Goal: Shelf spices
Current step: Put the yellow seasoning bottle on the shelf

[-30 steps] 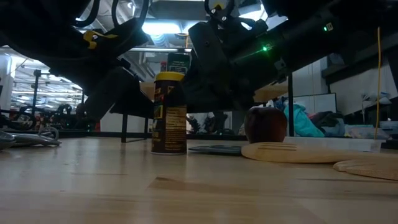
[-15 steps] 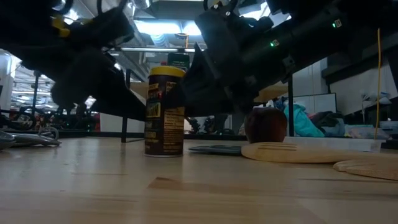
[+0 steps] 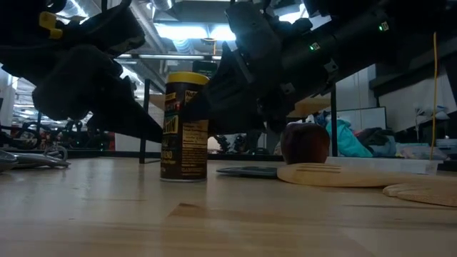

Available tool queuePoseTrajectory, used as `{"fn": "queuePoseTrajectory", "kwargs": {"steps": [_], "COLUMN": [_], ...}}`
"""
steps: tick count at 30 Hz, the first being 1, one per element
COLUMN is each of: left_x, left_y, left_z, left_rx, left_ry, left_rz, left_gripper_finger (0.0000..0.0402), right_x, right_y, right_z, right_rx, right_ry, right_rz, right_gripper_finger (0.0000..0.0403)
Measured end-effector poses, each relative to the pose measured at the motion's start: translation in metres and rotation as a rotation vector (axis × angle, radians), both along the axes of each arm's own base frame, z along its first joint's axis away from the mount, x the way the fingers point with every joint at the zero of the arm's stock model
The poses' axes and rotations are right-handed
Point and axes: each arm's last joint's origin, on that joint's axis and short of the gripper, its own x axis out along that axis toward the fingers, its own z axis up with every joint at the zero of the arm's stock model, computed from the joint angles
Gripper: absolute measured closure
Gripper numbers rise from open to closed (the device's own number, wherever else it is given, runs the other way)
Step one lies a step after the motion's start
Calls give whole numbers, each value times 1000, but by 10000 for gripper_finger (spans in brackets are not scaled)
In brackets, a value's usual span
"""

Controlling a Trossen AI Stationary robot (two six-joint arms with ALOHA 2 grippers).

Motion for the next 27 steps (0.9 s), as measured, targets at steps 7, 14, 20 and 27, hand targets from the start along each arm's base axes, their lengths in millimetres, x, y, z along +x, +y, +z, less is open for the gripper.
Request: {"fn": "queuePoseTrajectory", "kwargs": {"steps": [7,14,20,27], "left_x": [-4,-13,-16,-16], "left_y": [-2,-6,-9,-10], "left_z": [-2,-6,-6,-6], "left_rx": [-8,-29,-44,-63], "left_ry": [10,39,32,22], "left_rz": [9,29,28,38], "left_gripper_finger": [401,399,399,399], "right_x": [0,0,-1,-6], "right_y": [0,2,2,1], "right_z": [-1,-1,-2,-11], "right_rx": [-11,10,21,39], "right_ry": [12,21,31,133], "right_rz": [14,58,85,54], "right_gripper_finger": [159,159,159,159]}}
